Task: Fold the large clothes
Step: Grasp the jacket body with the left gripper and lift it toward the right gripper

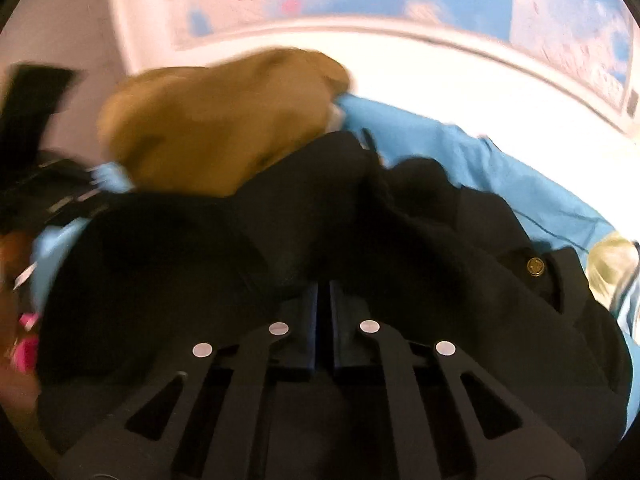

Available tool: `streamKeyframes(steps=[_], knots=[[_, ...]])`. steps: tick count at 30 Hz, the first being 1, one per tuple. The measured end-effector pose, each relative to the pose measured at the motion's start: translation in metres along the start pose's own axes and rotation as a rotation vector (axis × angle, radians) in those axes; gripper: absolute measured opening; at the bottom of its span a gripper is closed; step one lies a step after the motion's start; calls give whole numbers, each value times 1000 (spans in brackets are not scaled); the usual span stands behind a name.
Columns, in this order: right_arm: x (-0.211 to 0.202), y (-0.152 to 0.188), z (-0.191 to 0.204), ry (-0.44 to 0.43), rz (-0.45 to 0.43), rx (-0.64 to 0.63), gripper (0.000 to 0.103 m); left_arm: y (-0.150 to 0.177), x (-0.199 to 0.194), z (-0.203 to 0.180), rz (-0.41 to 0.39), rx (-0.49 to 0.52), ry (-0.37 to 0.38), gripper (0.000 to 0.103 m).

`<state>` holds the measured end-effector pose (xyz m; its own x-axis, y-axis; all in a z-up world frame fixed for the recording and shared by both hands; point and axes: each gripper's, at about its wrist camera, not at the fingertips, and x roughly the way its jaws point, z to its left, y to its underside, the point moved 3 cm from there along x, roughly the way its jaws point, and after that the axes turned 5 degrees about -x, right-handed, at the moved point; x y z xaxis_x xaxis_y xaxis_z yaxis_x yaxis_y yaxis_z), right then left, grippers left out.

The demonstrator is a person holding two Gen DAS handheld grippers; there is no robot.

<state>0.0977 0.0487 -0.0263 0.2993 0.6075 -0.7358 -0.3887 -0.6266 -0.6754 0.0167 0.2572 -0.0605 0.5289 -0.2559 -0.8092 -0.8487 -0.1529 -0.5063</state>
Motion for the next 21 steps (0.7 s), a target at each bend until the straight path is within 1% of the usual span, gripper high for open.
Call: streamKeyframes(steps=[2, 3, 4, 5, 6, 7, 9, 10, 11, 12, 13, 14, 15, 16, 17, 18, 19, 20, 21], knots=[[-17, 12, 20, -18, 22, -109, 5, 1, 2, 5, -1, -13, -5, 4], [-20, 21, 27, -55, 62, -140, 5, 2, 4, 9, 4, -20, -3, 4], [-19, 27, 31, -61, 89, -161, 5, 2, 6, 13, 9, -30, 12, 4], [-15, 32, 34, -32, 115, -181, 6, 2, 8, 16, 15, -44, 21, 4], [-8, 34, 34, 12, 143, -180, 8, 1, 10, 18, 17, -49, 23, 4], [-2, 34, 34, 29, 153, -168, 9, 0, 12, 16, 15, -47, 29, 4], [7, 25, 30, 37, 124, -104, 11, -2, 11, 14, 13, -35, 34, 4], [11, 23, 28, 38, 121, -81, 11, -1, 9, 12, 15, -29, 37, 7], [16, 20, 26, 51, 122, -61, 13, 2, 6, 11, 14, -22, 43, 16], [18, 20, 24, 50, 126, -45, 13, 5, 0, 13, 4, -14, 42, 23], [21, 19, 23, 46, 133, -41, 14, 11, -7, 16, -6, -3, 37, 39], [21, 18, 23, 61, 138, -44, 17, 17, -13, 15, -16, 13, 46, 51], [17, 18, 23, 78, 131, -41, 26, 22, -18, 16, -24, 23, 62, 55], [10, 17, 22, 85, 118, -32, 31, 33, -27, 13, -30, 45, 91, 62], [2, 22, 21, 89, 105, -21, 40, 38, -28, 9, -32, 59, 103, 68], [-6, 21, 20, 91, 88, -8, 46, 50, -34, 6, -36, 83, 117, 70], [-16, 20, 20, 73, 63, 8, 49, 59, -34, 3, -28, 101, 121, 71], [-26, 19, 24, 40, 40, 21, 52, 68, -33, 1, -16, 118, 119, 71], [-37, 19, 32, -8, 11, 23, 55, 80, -29, -2, 5, 131, 101, 71]])
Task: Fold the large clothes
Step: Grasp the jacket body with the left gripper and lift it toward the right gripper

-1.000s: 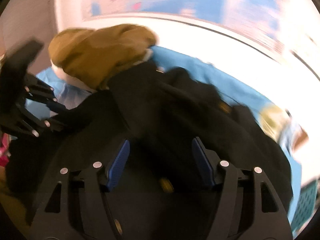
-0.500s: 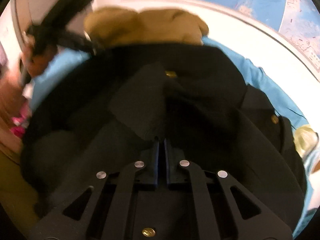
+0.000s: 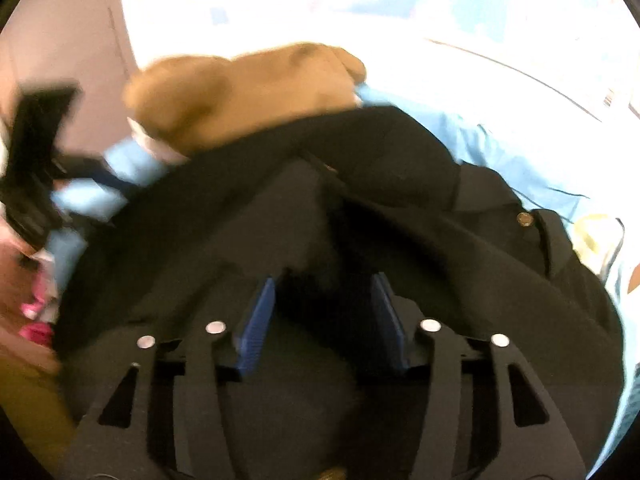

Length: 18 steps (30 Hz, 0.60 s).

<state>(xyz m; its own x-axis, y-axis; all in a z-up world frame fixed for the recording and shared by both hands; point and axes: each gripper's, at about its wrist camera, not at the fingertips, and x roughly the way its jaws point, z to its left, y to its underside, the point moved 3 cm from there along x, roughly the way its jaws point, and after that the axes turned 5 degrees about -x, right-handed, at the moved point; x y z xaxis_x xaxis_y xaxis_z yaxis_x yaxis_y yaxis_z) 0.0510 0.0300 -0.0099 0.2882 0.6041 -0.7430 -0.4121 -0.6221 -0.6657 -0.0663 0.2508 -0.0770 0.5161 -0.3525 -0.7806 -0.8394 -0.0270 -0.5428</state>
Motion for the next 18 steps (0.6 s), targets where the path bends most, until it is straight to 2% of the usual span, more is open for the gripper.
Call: streamKeyframes(steps=[1, 2, 3, 4, 6, 10, 13, 14, 18], knots=[[-6, -1, 10, -40, -14, -15, 57, 8, 6, -2, 27, 4, -10, 66], [-11, 0, 21, -71, -22, -33, 62, 13, 12, -2, 56, 6, -7, 42], [-13, -1, 30, -100, -27, -48, 65, 17, 20, -2, 93, 0, 2, 27], [-12, 0, 44, -153, -26, -67, 66, 18, 24, 1, 118, -15, 11, 4], [-3, 2, 74, -239, -8, -105, 67, 10, 23, 7, 113, -48, 20, 2], [14, 0, 118, -349, 15, -139, 71, -27, -23, 2, -7, -77, 75, 2], [19, -8, 148, -456, -11, -137, 85, -53, -49, -15, -68, -17, 61, 2], [23, -9, 160, -496, -4, -146, 93, -59, -56, -24, -83, 18, 65, 2], [41, -6, 191, -520, 42, -167, 95, -65, -53, -35, -88, 67, -16, 2]])
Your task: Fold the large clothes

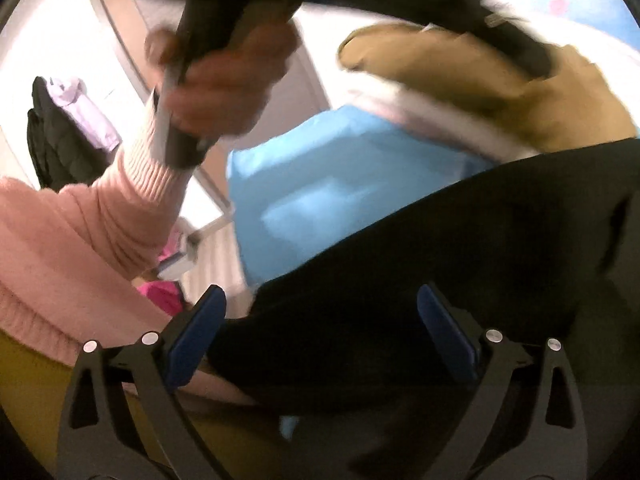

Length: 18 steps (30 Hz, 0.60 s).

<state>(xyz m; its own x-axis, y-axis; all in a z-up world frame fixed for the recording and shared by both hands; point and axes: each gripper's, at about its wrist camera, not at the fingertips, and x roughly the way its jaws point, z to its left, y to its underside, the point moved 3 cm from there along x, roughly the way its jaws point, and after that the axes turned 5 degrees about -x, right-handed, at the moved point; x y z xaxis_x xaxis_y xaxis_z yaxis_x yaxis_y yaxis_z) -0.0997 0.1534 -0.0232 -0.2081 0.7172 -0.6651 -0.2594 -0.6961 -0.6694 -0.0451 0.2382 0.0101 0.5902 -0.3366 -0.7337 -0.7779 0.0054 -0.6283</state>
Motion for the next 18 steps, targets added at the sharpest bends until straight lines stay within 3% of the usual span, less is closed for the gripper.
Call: streamKeyframes(steps=[2, 4, 5, 6, 10, 13, 18], knots=[[20, 3, 1, 64, 62, 12, 89, 5, 3, 7, -3, -22, -41, 8], [40, 7, -1, 87, 130, 27, 50, 11, 3, 18, -1, -49, -40, 16], [46, 10, -8, 83, 161, 37, 11, 16, 1, 23, -4, -63, -44, 16], [47, 9, -12, 58, 166, 57, 2, 20, -6, 30, -10, -72, -53, 16], [-3, -17, -17, -38, 4, 62, 2, 27, -42, 53, -76, -113, -50, 25], [-66, -46, -27, -28, -142, 45, 2, 19, -73, 65, -158, -148, -52, 42], [-197, -54, -77, 39, -398, 140, 2, 8, -85, 57, -196, -139, -28, 43]])
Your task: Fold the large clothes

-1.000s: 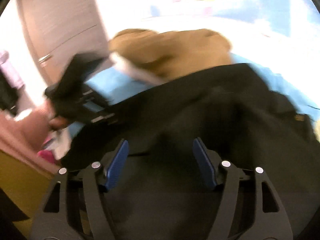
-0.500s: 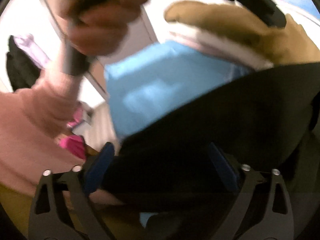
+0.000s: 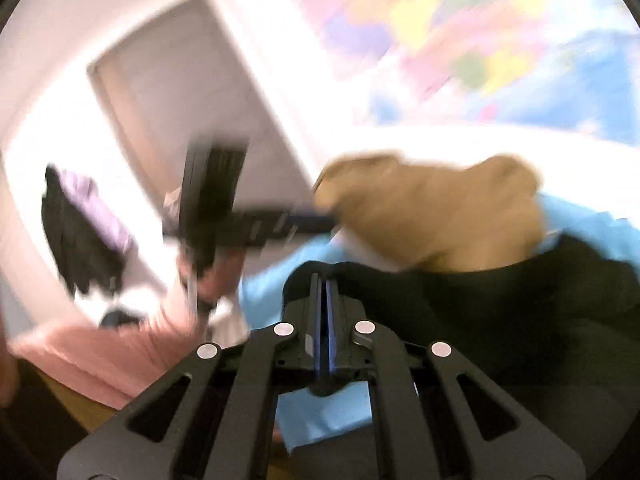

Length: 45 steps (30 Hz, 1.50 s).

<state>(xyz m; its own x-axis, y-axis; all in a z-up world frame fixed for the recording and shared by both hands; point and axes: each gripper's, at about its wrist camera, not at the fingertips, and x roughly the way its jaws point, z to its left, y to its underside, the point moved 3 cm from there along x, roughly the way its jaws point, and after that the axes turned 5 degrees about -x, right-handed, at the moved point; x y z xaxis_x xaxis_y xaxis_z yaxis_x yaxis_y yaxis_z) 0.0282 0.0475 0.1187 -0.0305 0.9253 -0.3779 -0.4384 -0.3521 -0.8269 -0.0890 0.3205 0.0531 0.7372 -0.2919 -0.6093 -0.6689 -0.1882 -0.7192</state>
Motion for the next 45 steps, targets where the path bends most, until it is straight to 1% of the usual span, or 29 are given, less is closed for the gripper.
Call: streamKeyframes(steps=[1, 3, 5, 6, 7, 8, 9, 10, 11, 13, 15, 16, 18, 21, 24, 26, 27, 28, 29, 30, 32, 35, 36, 38, 40, 41, 43, 44, 45], knots=[[-14, 0, -9, 14, -23, 17, 2, 1, 5, -5, 9, 9, 15, 43], [-52, 8, -45, 89, -66, 104, 4, 4, 26, -19, 42, 37, 44, 43], [-77, 30, -76, 116, -73, 194, 8, 10, 51, -37, 84, 70, 67, 45], [-89, 50, -100, 181, -63, 263, 12, 14, 68, -47, 115, 87, 80, 46], [-95, 64, -114, 216, -53, 315, 13, 17, 80, -54, 135, 105, 82, 46], [-103, 86, -135, 253, -42, 401, 23, 22, 95, -62, 156, 129, 86, 46], [-111, 109, -155, 304, -29, 488, 43, 26, 115, -72, 188, 151, 96, 46], [-115, 126, -168, 352, -20, 544, 50, 30, 128, -77, 211, 160, 95, 47], [-122, 143, -180, 401, -20, 605, 55, 34, 144, -82, 241, 162, 96, 47], [-130, 175, -192, 463, -17, 699, 55, 42, 170, -91, 298, 162, 116, 47], [-140, 186, -185, 493, -35, 711, 59, 46, 183, -98, 318, 164, 131, 47], [-139, 187, -172, 501, -30, 671, 61, 48, 188, -103, 320, 173, 135, 47], [-129, 182, -146, 499, -10, 576, 86, 49, 192, -107, 314, 183, 134, 47], [-97, 167, -103, 450, 21, 444, 95, 46, 200, -110, 313, 176, 128, 50], [-55, 159, -71, 381, 81, 329, 96, 45, 210, -115, 323, 174, 103, 52], [-35, 156, -64, 416, 120, 257, 96, 44, 215, -121, 324, 180, 98, 52], [-26, 154, -62, 445, 137, 234, 87, 44, 216, -124, 322, 185, 99, 52], [-19, 152, -63, 488, 161, 210, 75, 43, 216, -127, 320, 192, 101, 53], [-20, 154, -68, 511, 172, 210, 43, 42, 215, -129, 316, 195, 102, 53], [-25, 152, -73, 515, 173, 224, 26, 41, 213, -129, 310, 192, 101, 53], [-56, 144, -80, 496, 106, 250, 17, 37, 210, -127, 304, 176, 128, 54], [-126, 133, -86, 545, -27, 257, 15, 34, 205, -124, 279, 179, 122, 55], [-157, 133, -92, 584, -80, 266, 15, 33, 204, -123, 269, 186, 110, 55], [-200, 144, -108, 626, -131, 311, 14, 32, 207, -120, 267, 180, 98, 55], [-232, 168, -134, 676, -145, 405, 15, 34, 216, -116, 282, 164, 78, 55], [-244, 187, -150, 673, -124, 477, 16, 35, 221, -114, 290, 161, 58, 55], [-256, 219, -172, 743, -81, 589, 18, 38, 231, -111, 309, 155, 29, 55], [-256, 232, -179, 737, -60, 635, 23, 39, 235, -110, 313, 156, 14, 55], [-257, 247, -184, 722, -44, 686, 42, 39, 237, -110, 312, 162, -3, 55]])
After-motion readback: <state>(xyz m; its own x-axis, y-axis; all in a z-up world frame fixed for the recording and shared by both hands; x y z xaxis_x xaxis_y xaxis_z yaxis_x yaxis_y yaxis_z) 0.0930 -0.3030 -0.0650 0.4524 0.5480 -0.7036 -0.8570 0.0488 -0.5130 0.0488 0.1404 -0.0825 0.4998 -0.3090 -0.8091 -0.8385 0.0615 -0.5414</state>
